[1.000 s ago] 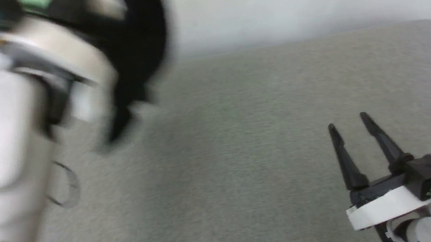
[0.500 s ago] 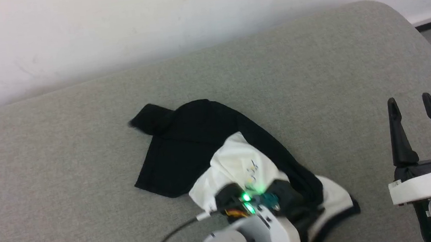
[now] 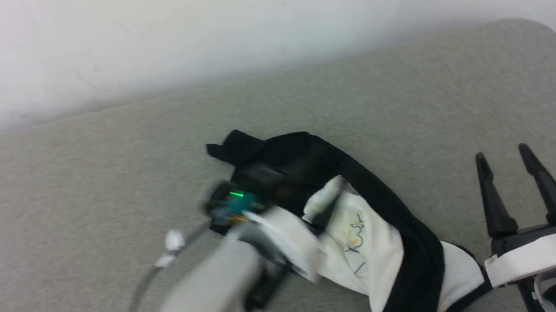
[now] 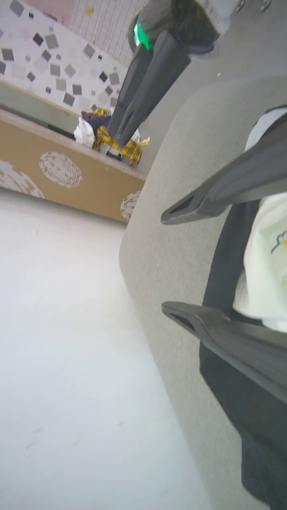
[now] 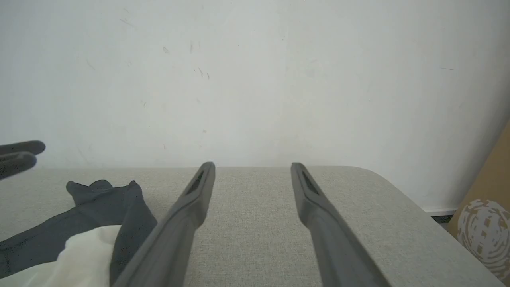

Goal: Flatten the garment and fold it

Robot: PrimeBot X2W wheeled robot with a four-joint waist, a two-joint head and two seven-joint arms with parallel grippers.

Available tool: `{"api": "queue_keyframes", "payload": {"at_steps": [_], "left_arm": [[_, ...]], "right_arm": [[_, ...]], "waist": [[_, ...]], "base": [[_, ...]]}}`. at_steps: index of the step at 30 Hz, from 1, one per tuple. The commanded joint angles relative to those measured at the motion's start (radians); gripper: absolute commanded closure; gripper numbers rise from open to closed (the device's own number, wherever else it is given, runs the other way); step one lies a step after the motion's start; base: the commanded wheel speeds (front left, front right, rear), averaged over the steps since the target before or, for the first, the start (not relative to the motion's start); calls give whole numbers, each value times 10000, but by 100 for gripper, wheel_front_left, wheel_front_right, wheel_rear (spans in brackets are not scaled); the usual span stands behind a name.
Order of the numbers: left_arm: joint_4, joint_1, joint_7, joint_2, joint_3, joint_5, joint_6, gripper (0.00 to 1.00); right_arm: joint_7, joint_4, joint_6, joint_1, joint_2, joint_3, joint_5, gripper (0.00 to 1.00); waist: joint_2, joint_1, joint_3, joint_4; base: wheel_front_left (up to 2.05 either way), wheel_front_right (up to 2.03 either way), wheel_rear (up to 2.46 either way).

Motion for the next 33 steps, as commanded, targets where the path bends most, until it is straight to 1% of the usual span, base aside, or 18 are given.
{"api": "queue_keyframes", "payload": {"at_steps": [1, 4, 5, 8, 12, 14, 17, 20, 23, 27, 33], "left_arm": [[-229, -29, -160, 578, 623, 51, 397, 0], [-873, 505, -220, 1283, 1872, 148, 1097, 0], [-873, 505, -220, 1283, 1872, 148, 1097, 0], [-2001, 1627, -226, 1790, 3482, 457, 1682, 0], [-3113, 3399, -228, 2136, 5190, 1054, 2009, 0], [-3395, 4183, -229, 2201, 5683, 1430, 2017, 0], [-3740, 5275, -230, 2084, 6073, 1970, 2040, 0], [-3854, 6200, -230, 1755, 6256, 2392, 2040, 0], [-3920, 6884, -230, 1249, 6466, 2707, 1946, 0], [-3905, 7230, -230, 736, 6704, 3106, 1619, 0], [-3742, 7024, -231, 416, 7100, 3530, 1111, 0]], "right_arm": [[-46, 58, -19, 128, 19, 105, -121, 0], [-46, 84, -19, 256, 19, 273, -317, 0], [-46, 84, -19, 256, 19, 273, -317, 0], [-46, 107, -19, 434, 19, 383, -348, 0], [-46, 92, -19, 598, 19, 431, -290, 0], [-46, 93, -19, 652, 19, 415, -240, 0], [-46, 147, -19, 763, 19, 455, -181, 0], [-46, 195, -19, 855, 19, 555, -129, 0], [-46, 259, -19, 948, 19, 699, -33, 0], [-46, 305, -19, 971, 19, 762, -8, 0], [-46, 423, -19, 767, 19, 766, -200, 0]], "waist": [[0, -1, -741, 797], [0, -1, -954, 1033], [0, -1, -954, 1033], [0, -1, -1088, 1274], [0, -1, -1114, 1535], [0, -1, -1126, 1638], [0, -1, -1149, 1736], [0, -1, -1161, 1798], [0, -1, -1147, 1843], [0, -1, -1080, 1935], [0, -1, -831, 2077]], "base": [[0, 0, 0], [0, 0, 0], [0, 0, 0], [0, 0, 0], [0, 0, 0], [0, 0, 0], [0, 0, 0], [0, 0, 0], [0, 0, 0], [0, 0, 0], [0, 0, 0]]}}
